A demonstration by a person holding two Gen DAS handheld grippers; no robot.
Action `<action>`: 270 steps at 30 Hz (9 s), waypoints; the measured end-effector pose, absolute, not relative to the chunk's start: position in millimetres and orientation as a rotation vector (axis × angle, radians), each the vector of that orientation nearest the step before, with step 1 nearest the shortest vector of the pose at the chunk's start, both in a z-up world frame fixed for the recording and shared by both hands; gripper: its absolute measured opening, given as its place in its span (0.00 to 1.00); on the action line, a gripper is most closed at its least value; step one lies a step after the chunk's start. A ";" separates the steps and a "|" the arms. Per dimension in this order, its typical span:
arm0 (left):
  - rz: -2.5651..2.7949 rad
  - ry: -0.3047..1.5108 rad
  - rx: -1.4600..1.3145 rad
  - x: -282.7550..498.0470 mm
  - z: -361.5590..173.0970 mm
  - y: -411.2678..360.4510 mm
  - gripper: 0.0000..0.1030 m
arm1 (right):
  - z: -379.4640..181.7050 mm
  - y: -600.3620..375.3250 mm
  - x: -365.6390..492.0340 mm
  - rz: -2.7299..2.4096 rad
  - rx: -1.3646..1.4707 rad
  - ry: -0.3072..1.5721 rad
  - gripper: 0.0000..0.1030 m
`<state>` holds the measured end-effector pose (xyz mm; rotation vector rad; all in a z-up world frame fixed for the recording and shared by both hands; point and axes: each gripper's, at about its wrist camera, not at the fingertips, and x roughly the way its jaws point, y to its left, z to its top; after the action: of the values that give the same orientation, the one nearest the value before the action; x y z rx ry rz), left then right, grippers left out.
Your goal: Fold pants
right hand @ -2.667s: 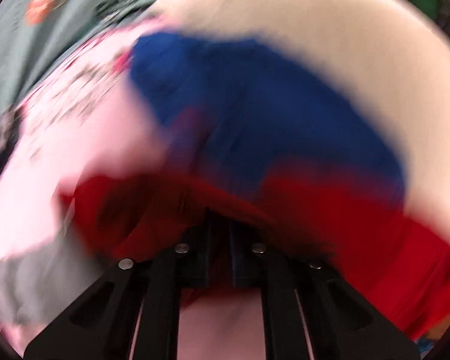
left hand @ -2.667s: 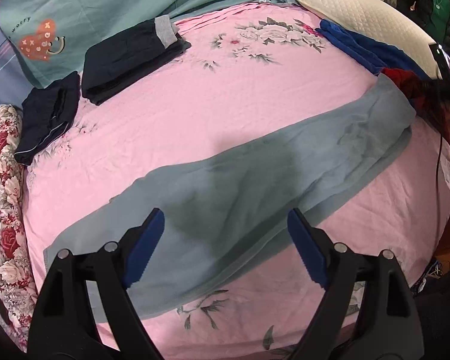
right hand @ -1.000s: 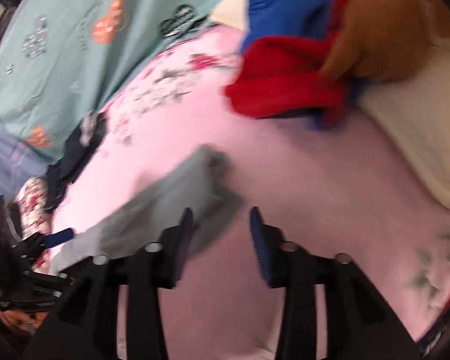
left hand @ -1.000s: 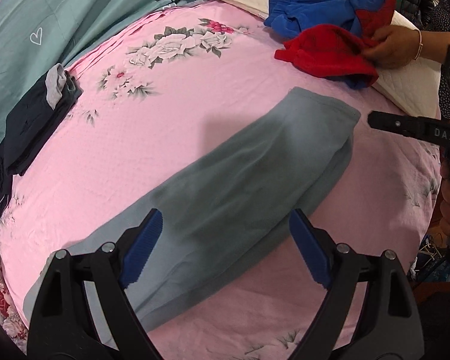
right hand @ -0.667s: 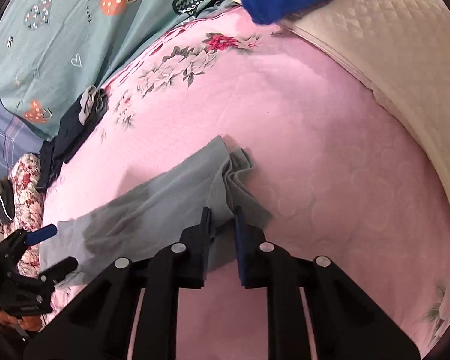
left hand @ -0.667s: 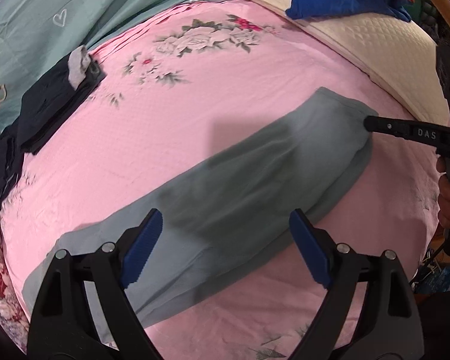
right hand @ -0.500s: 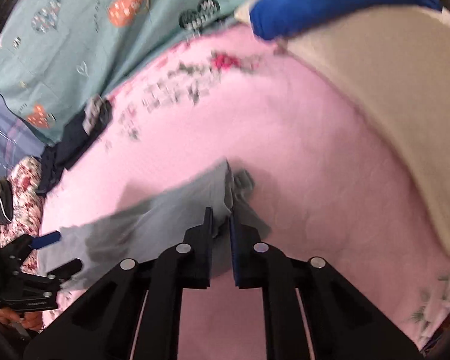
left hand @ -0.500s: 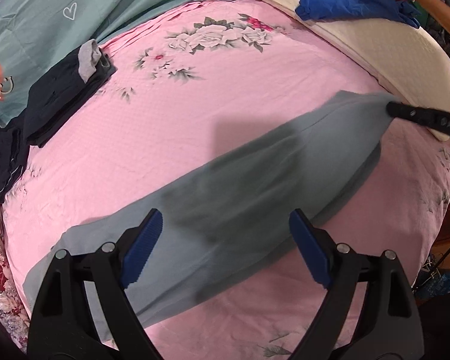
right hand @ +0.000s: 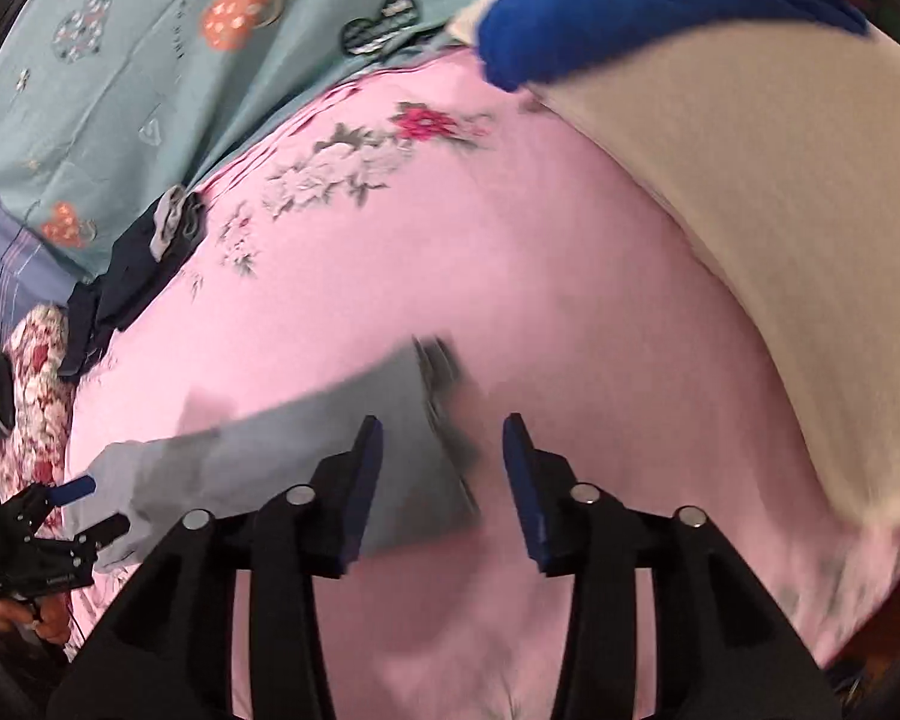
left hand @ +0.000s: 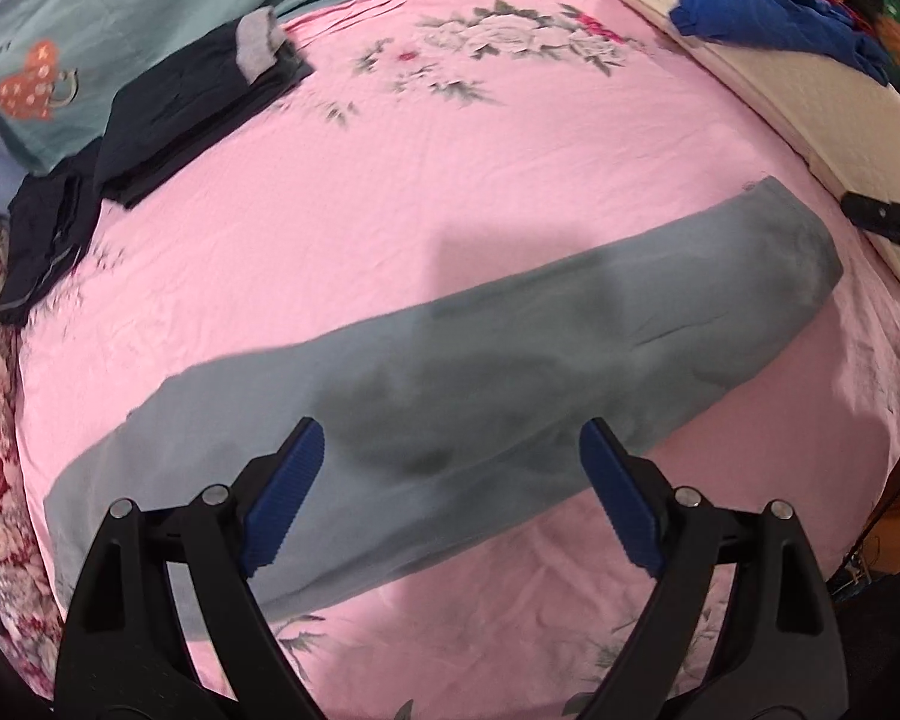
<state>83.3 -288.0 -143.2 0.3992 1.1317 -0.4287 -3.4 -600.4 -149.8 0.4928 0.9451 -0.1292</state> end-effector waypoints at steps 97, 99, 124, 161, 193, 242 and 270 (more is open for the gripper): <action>0.207 1.078 -0.056 113.2 -146.0 170.3 0.97 | -159.7 -184.4 260.9 0.935 0.171 1.348 0.50; 0.225 1.057 -0.056 101.5 -141.4 179.1 0.97 | -121.8 -164.9 237.8 0.919 0.071 1.240 0.50; 0.184 0.917 -0.157 23.6 -125.6 224.2 0.98 | -154.5 79.1 129.6 0.845 -0.199 1.058 0.08; -0.113 0.924 0.254 118.5 -157.3 23.6 0.98 | -118.3 -369.6 10.5 -0.225 0.350 0.965 0.50; -0.259 1.008 0.214 90.6 -116.8 -180.8 0.97 | -197.0 -582.6 -1.5 -0.210 0.489 0.986 0.18; -0.203 0.974 0.025 59.5 -100.9 -56.2 0.97 | -143.1 -387.2 27.9 0.124 0.359 1.012 0.25; -0.602 1.016 0.338 45.6 -167.9 -326.4 0.30 | -183.6 -424.5 129.6 0.624 0.260 1.203 0.08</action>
<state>45.6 -326.3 -167.9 0.3377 1.0158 -0.6020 129.6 -424.5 -183.6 0.2603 1.2028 0.6244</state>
